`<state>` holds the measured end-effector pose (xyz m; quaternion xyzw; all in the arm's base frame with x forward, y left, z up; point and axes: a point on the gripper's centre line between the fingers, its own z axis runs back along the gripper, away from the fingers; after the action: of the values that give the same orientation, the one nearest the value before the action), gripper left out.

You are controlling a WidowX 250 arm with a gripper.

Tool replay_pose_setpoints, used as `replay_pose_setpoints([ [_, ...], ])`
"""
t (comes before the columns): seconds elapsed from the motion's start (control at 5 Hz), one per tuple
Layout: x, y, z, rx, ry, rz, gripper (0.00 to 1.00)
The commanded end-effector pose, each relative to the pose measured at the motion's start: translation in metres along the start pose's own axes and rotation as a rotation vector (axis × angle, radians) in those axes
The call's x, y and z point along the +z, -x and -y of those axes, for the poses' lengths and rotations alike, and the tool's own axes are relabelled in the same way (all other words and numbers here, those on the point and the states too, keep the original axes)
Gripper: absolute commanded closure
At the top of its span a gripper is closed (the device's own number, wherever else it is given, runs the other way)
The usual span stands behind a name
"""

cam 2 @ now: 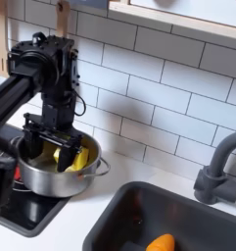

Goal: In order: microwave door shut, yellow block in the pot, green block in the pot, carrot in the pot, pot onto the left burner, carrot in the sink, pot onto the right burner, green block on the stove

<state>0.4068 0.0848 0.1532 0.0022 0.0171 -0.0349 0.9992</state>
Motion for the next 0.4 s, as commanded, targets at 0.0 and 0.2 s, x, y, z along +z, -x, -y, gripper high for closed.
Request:
replay_pose_setpoints([
  [0.0, -0.0006, -0.0131, -0.0014, -0.002, 0.003, 0.008, 0.0],
  [0.2, 0.001, -0.0087, -0.0027, 0.007, 0.028, -0.01, 0.0],
])
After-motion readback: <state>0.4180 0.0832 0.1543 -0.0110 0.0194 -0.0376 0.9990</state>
